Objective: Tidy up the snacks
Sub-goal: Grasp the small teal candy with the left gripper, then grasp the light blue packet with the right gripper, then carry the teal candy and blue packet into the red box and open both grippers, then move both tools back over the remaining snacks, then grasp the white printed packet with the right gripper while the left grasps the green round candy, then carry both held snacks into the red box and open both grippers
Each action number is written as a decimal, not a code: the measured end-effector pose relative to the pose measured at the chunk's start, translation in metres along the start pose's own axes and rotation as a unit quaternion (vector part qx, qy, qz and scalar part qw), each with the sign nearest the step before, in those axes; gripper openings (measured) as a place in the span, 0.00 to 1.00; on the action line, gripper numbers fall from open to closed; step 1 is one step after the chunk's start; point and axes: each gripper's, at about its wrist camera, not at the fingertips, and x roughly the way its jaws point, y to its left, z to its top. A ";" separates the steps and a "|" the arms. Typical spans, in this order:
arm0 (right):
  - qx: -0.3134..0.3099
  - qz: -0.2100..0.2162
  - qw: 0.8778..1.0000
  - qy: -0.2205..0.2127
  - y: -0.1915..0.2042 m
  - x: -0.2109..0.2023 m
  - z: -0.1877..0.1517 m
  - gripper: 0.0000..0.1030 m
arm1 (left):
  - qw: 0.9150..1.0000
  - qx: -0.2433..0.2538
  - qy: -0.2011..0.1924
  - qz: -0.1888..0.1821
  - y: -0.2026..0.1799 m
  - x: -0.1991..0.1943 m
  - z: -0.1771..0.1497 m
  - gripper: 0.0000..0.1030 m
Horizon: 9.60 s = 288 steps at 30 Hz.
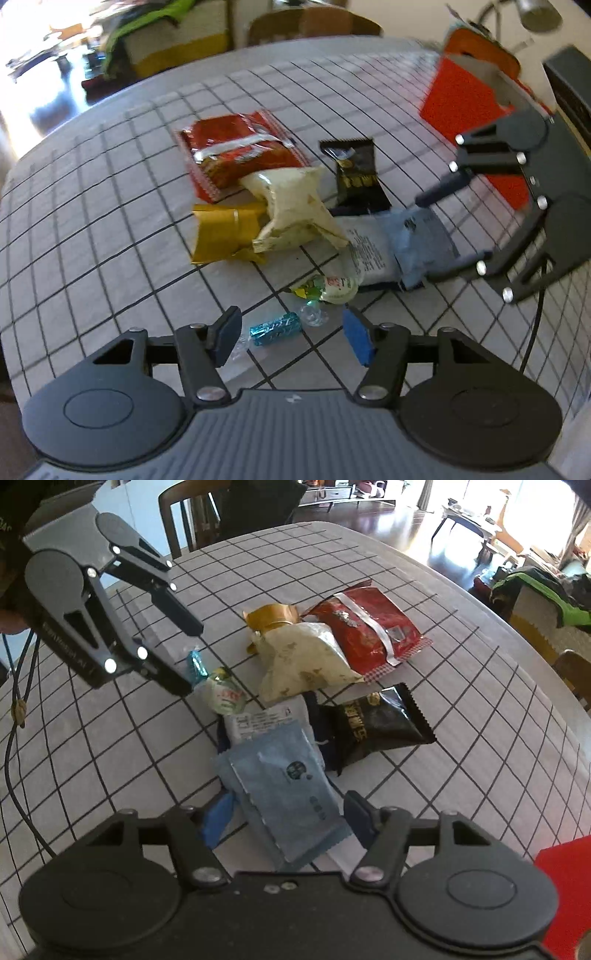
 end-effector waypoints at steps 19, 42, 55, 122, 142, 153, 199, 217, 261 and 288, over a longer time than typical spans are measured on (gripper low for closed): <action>0.148 -0.044 0.988 -0.004 0.013 -0.015 -0.017 0.35 | 0.998 0.059 0.033 -0.011 -0.005 0.012 -0.005 0.26; 0.207 -0.084 0.974 -0.024 0.036 -0.036 -0.039 0.31 | 0.982 -0.173 -0.009 0.079 -0.038 -0.005 -0.048 0.12; 0.159 -0.076 0.984 -0.021 0.022 -0.012 -0.023 0.74 | 0.973 -0.214 -0.024 0.090 -0.039 -0.017 -0.066 0.12; 0.354 -0.195 0.914 -0.027 -0.206 -0.169 -0.240 0.46 | 0.998 0.011 -0.038 0.049 -0.344 0.077 0.204 0.12; 0.346 -0.147 0.926 0.014 -0.206 -0.130 -0.248 0.46 | 0.997 0.020 0.016 0.072 -0.352 0.118 0.203 0.12; 0.350 -0.140 0.926 -0.025 -0.207 -0.152 -0.248 0.61 | 0.999 -0.004 -0.021 0.048 -0.341 0.091 0.200 0.27; 0.253 -0.101 0.949 -0.156 -0.034 -0.181 -0.093 1.00 | 0.965 -0.154 -0.208 0.039 -0.155 -0.094 0.042 1.00; 0.292 -0.069 0.949 -0.091 -0.008 -0.076 -0.016 0.99 | 0.968 -0.161 -0.151 0.119 -0.059 -0.066 -0.024 1.00; 0.346 -0.077 0.934 0.037 -0.018 0.007 0.008 0.43 | 0.982 -0.169 -0.045 0.069 -0.029 0.006 -0.009 0.80; 0.373 -0.074 0.925 -0.007 -0.010 -0.055 -0.050 0.42 | 0.972 -0.211 -0.027 0.102 -0.042 0.020 -0.001 0.18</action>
